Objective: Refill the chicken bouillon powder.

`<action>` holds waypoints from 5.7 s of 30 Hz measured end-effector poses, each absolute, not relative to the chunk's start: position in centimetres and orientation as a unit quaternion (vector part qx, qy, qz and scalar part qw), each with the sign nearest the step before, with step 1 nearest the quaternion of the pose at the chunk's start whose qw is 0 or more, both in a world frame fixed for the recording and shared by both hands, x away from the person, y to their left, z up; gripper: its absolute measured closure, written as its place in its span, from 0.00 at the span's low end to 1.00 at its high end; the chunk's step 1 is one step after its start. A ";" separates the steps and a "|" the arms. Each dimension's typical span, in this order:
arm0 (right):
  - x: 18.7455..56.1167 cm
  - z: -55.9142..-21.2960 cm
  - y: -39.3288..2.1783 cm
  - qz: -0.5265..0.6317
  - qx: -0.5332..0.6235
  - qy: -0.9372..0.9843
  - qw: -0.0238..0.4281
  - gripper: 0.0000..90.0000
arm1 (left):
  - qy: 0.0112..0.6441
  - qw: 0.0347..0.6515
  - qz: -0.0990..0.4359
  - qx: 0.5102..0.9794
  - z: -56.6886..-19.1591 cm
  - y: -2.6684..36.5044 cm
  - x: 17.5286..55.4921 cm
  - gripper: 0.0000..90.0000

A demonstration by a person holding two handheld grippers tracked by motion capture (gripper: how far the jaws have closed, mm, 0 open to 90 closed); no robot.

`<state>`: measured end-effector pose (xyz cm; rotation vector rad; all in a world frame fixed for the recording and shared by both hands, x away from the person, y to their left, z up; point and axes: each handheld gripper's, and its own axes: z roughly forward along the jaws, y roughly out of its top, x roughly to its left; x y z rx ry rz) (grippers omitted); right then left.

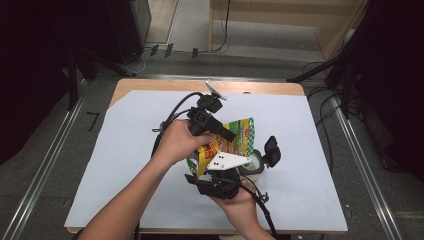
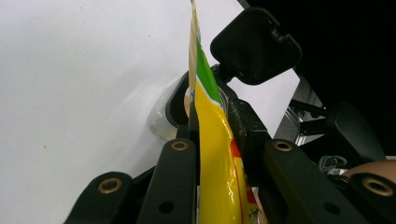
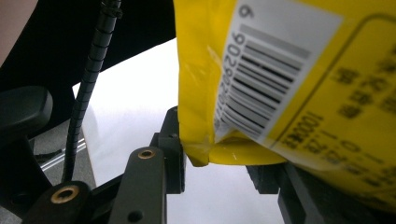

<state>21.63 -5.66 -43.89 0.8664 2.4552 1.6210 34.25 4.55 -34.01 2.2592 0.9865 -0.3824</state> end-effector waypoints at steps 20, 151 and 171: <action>21.6 -43.9 -5.6 0.528 0.276 0.802 0.047 0.72 | 0.376 0.319 -0.147 0.858 -34.0 4.6 34.3 0.89; 21.5 -43.4 -5.6 0.529 0.265 0.803 0.064 0.78 | 0.377 0.302 -0.150 0.863 -32.7 3.2 34.1 0.86; 21.9 -43.4 -6.0 0.528 0.272 0.801 0.067 0.78 | 0.376 0.310 -0.142 0.862 -32.4 2.7 34.2 0.86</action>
